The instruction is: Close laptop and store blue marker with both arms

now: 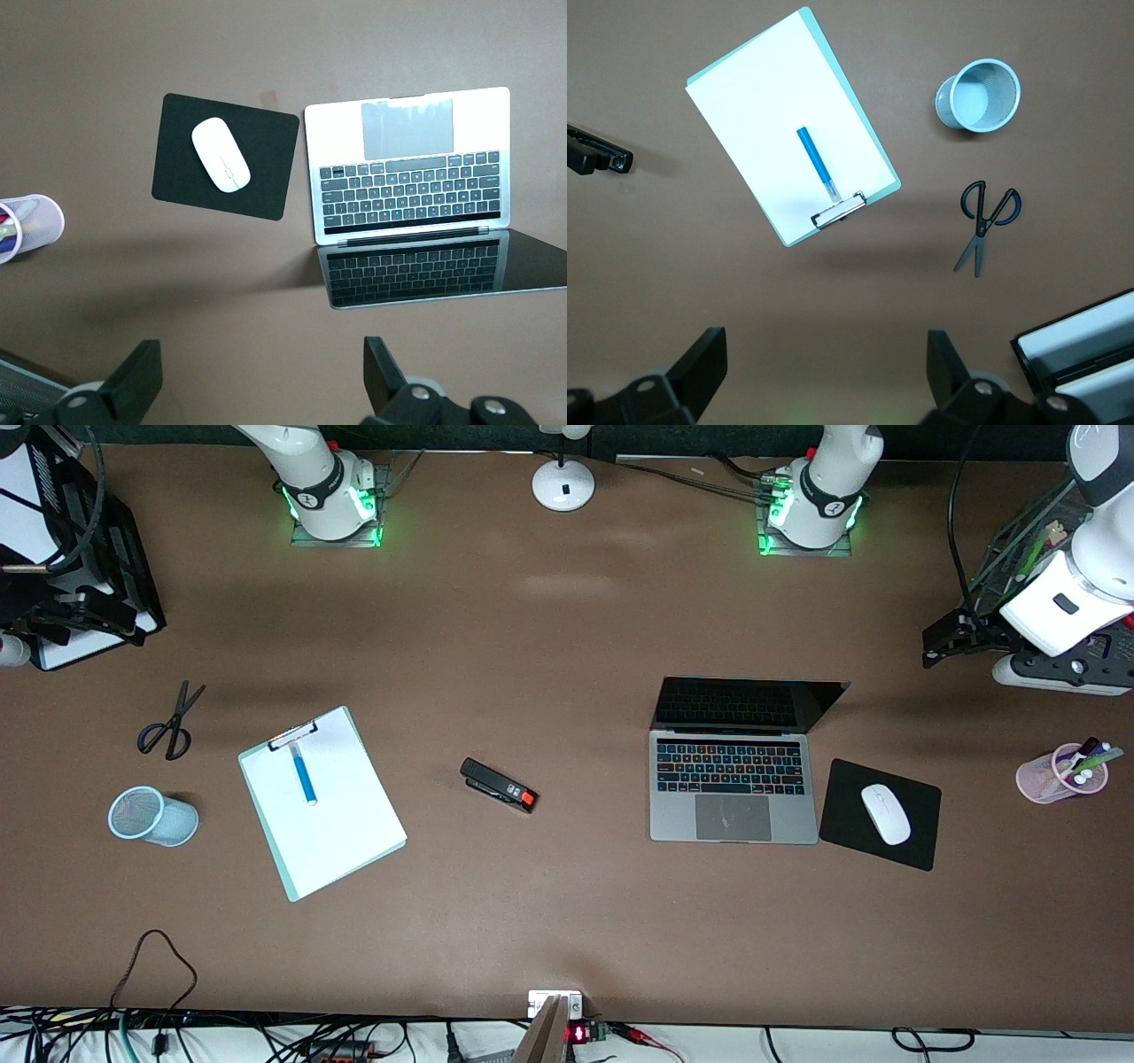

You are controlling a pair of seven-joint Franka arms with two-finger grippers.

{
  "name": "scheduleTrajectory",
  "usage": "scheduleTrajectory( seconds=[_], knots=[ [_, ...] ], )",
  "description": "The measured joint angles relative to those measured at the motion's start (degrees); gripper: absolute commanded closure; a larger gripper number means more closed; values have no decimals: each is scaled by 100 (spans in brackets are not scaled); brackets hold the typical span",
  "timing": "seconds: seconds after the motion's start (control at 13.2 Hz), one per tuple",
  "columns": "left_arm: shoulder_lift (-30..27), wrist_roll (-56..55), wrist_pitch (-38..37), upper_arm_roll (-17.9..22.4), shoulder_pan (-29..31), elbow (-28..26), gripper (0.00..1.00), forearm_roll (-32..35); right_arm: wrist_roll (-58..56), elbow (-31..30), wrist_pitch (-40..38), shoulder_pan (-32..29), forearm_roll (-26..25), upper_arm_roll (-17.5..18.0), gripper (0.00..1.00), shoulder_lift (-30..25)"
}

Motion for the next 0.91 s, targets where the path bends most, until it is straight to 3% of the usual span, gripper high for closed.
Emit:
scheduleTrajectory(
  seconds=[0.53, 0.91],
  knots=[
    [0, -2, 0, 0, 0, 0, 0, 0, -14, -5, 17, 42, -5, 6, 0, -21],
    [67, -2, -270, -37, -10, 0, 0, 0, -28, -6, 638, 135, -12, 22, 0, 455]
  ],
)
